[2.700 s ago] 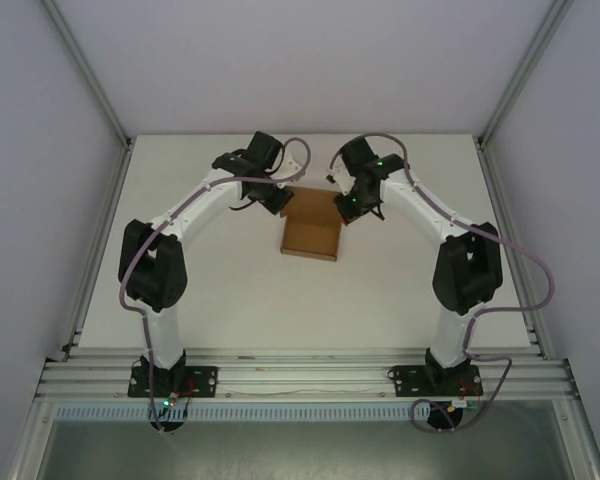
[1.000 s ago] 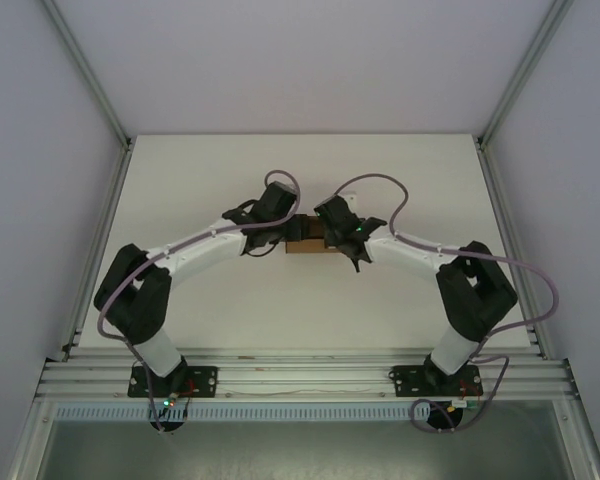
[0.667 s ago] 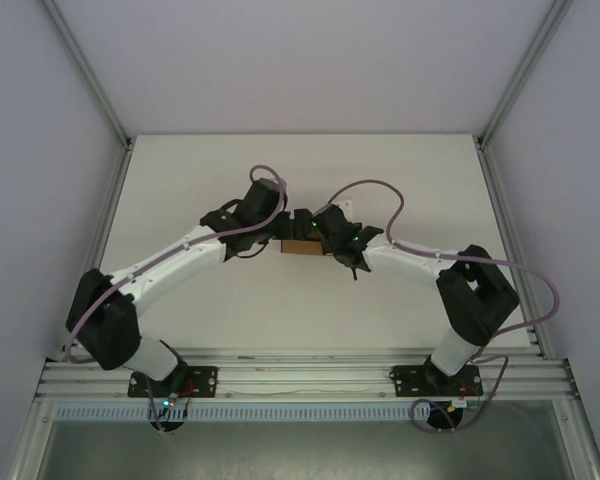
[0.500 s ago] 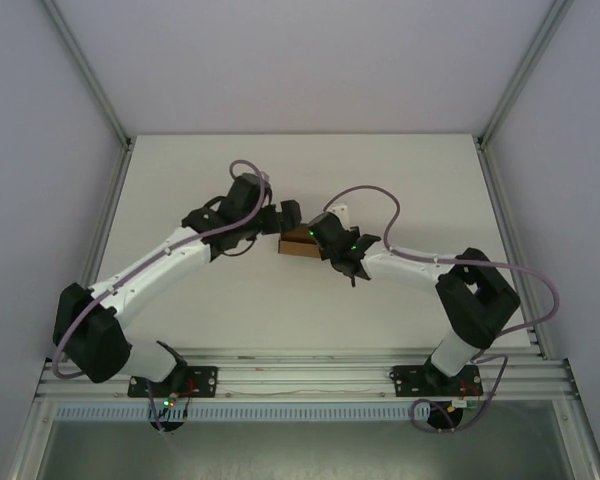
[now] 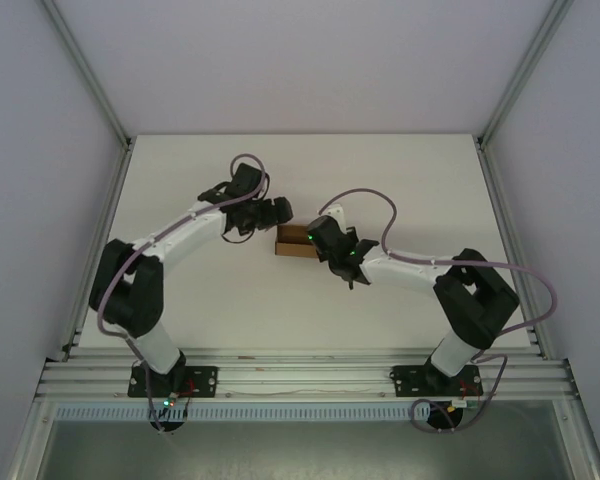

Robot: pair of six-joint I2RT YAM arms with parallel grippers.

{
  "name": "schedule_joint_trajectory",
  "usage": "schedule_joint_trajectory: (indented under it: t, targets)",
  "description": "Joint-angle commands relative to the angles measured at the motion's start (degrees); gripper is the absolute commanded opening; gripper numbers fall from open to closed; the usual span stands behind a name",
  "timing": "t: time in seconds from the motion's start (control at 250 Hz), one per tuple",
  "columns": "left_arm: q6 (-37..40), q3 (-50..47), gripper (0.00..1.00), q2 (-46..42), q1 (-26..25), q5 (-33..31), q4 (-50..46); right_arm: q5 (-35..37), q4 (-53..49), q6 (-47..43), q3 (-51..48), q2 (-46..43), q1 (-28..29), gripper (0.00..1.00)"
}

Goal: Assemble paper box

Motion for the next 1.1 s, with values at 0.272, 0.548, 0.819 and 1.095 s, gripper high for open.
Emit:
schedule_joint_trajectory:
  t: [0.272, 0.548, 0.819, 1.095]
  targets:
    - [0.58, -4.08, 0.67, 5.99, 0.04, 3.68, 8.38, -3.67, 0.54, -2.32, -5.26, -3.6, 0.52, 0.18]
    - [1.11, -7.91, 0.62, 8.71, 0.02, 5.05, 14.95, -7.85, -7.16, -1.18, -6.03, -9.66, 0.51, 0.51]
    - [3.49, -9.44, 0.6, 8.43, 0.17, 6.21, 17.19, -10.98, -13.06, 4.07, -8.55, -17.16, -1.06, 0.87]
    - [8.75, -11.16, 0.53, 6.92, 0.44, 11.6, 21.68, -34.27, -7.43, 12.97, -6.17, -19.11, -16.95, 1.0]
